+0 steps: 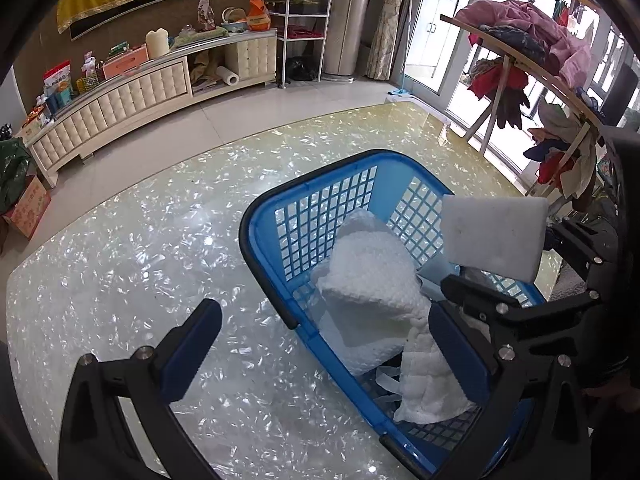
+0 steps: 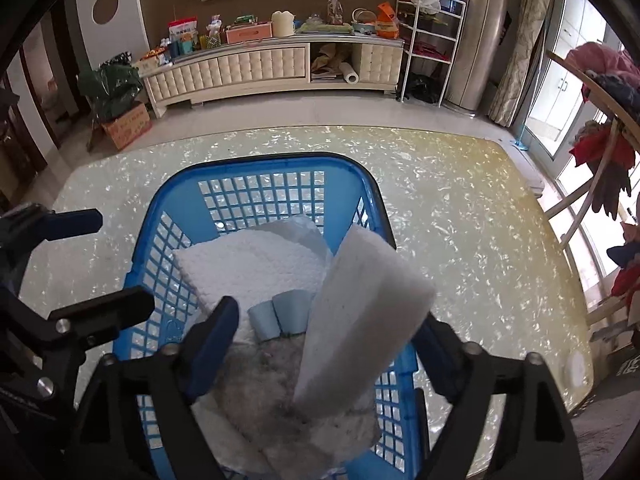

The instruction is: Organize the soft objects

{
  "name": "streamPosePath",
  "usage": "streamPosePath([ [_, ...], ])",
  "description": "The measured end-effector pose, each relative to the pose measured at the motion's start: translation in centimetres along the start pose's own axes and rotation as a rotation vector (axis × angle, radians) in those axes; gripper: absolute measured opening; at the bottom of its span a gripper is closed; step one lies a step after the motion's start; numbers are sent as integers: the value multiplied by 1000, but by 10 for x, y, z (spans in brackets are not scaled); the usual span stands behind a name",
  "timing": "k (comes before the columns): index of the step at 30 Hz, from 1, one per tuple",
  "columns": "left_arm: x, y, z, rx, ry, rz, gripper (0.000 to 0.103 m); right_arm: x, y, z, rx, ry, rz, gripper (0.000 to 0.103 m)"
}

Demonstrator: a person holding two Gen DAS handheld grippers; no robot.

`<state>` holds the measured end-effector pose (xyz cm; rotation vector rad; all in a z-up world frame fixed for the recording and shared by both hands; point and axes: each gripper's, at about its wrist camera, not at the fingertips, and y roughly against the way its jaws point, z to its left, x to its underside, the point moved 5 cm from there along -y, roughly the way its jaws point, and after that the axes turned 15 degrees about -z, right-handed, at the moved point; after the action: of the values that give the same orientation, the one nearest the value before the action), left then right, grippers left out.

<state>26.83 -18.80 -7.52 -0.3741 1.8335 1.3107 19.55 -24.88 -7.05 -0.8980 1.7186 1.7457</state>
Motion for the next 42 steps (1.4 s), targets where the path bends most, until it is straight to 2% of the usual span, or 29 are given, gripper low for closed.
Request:
streamPosePath([
  [3,-2,4,-1,3,-1,-7,103,0,7,1,-17,-10,-5,93],
  [7,-3,10,-4,11,-2,-20,103,-2,16,0,-43,-43,-23,95],
  [14,-5,18,-5,13,1,-38,103,-4,33,-1,-49,-71,-53,97],
  [27,-4,50,-14,21,13,-88,103,-11,59,-5,18,-81,-107,101],
  [34,1,76,-14,27,28,-118,103,-10,74,-2,-4,-99,-145,102],
  [42,9,108,-13,-17,11,-179,103,-14,92,9,-9,-103,-206,102],
])
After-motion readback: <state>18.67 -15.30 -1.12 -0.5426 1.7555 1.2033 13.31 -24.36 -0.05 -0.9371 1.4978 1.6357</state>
